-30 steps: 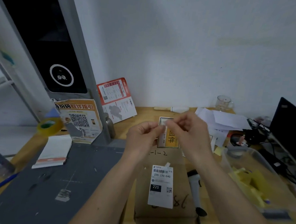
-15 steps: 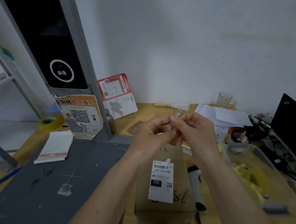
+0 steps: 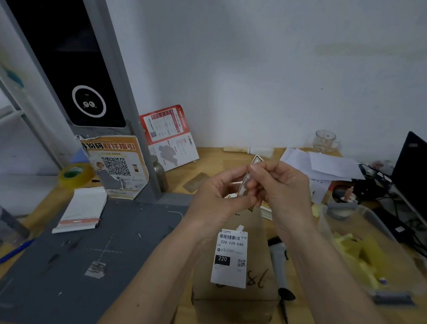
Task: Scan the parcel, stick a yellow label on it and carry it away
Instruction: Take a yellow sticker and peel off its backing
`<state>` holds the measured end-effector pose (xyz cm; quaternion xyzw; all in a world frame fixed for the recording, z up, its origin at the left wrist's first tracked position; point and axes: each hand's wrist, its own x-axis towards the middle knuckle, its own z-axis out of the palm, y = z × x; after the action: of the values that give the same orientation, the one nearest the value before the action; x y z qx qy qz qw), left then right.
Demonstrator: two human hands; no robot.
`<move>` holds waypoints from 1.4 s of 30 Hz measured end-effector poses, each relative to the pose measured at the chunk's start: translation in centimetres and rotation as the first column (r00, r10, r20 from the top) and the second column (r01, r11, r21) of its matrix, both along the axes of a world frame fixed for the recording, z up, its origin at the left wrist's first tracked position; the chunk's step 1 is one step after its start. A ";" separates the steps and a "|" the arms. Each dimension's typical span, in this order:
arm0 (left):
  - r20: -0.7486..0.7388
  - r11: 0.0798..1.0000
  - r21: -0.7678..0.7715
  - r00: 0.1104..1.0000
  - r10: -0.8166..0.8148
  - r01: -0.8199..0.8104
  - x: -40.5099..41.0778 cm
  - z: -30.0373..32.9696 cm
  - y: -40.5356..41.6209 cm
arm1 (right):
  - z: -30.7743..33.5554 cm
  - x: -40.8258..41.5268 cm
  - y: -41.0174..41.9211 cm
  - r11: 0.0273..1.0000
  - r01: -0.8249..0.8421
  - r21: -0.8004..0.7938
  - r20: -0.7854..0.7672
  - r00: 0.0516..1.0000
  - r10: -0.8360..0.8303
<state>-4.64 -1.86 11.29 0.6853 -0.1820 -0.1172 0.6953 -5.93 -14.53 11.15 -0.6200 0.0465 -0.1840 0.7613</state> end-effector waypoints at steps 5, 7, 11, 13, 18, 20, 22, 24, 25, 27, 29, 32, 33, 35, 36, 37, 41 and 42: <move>-0.049 0.996 -0.042 0.996 0.077 -0.080 -0.1 -0.3 -0.6 | 0.4 -0.2 -0.2 0.996 0.063 0.066 -0.003 0.998 -0.063; -0.142 0.975 -0.111 0.974 0.178 -0.194 -0.1 -0.3 -1.0 | 0.3 -0.3 -0.2 0.996 0.060 0.060 -0.004 0.998 -0.059; -0.187 0.925 -0.199 0.939 0.290 -0.325 0.1 -0.1 -1.5 | -0.1 -0.6 0.3 0.999 0.034 0.010 -0.017 0.999 -0.034; -0.147 0.930 -0.216 0.952 0.268 -0.296 -0.2 0.3 -1.7 | 0.0 -0.7 0.5 0.999 0.037 0.002 -0.021 0.999 -0.037; -0.071 0.962 -0.187 0.979 0.190 -0.200 -0.6 0.1 -1.9 | 0.3 -0.6 0.2 0.994 0.105 0.009 -0.029 0.994 -0.105; -0.063 0.959 -0.178 0.975 0.214 -0.222 -0.5 0.0 -2.0 | 0.5 -0.5 0.3 0.992 0.122 -0.007 -0.024 0.992 -0.123; -0.045 0.950 -0.177 0.966 0.253 -0.257 -0.4 0.1 -2.1 | 0.9 -0.5 0.4 0.992 0.127 -0.023 -0.019 0.992 -0.127; -0.022 0.942 -0.200 0.963 0.269 -0.268 -0.3 0.3 -2.2 | 1.3 -0.6 0.6 0.993 0.111 -0.025 -0.015 0.994 -0.112; -0.011 0.939 -0.213 0.961 0.275 -0.271 -0.3 0.4 -2.2 | 1.5 -0.6 0.7 0.995 0.096 -0.020 -0.016 0.995 -0.096; 0.027 0.934 -0.222 0.956 0.293 -0.280 -0.3 0.5 -2.2 | 1.8 -0.6 0.8 0.998 0.063 -0.009 -0.025 0.998 -0.063; 0.070 0.933 -0.225 0.951 0.302 -0.280 -0.3 0.6 -2.1 | 1.9 -0.5 0.8 0.999 0.038 0.015 -0.030 0.999 -0.038; 0.099 0.931 -0.250 0.949 0.300 -0.268 -0.4 1.0 -2.0 | 2.1 -0.4 0.8 0.997 -0.006 0.080 -0.030 1.000 0.008; 0.109 0.929 -0.254 0.947 0.303 -0.268 -0.4 1.1 -2.0 | 2.1 -0.3 0.8 0.995 -0.019 0.097 -0.035 0.999 0.022; 0.128 0.927 -0.262 0.943 0.309 -0.268 -0.4 1.3 -2.0 | 2.2 -0.2 0.8 0.993 -0.033 0.116 -0.042 0.998 0.039; 0.132 0.926 -0.267 0.942 0.309 -0.267 -0.4 1.3 -2.0 | 2.3 -0.2 0.8 0.992 -0.038 0.124 -0.042 0.998 0.044; 0.135 0.926 -0.269 0.941 0.310 -0.266 -0.4 1.4 -2.0 | 2.3 -0.1 0.8 0.990 -0.043 0.133 -0.043 0.998 0.049; 0.138 0.921 -0.257 0.932 0.335 -0.293 -0.1 1.2 -1.8 | 2.2 0.0 0.8 0.981 -0.076 0.179 -0.051 0.995 0.086; 0.141 0.920 -0.249 0.928 0.344 -0.303 0.0 1.2 -1.8 | 2.2 0.0 0.8 0.976 -0.088 0.199 -0.050 0.994 0.100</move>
<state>-4.69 -3.66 12.44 0.6315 -0.1405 0.0837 0.7579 -5.92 -13.69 13.33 -0.5485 0.0578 -0.1236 0.8249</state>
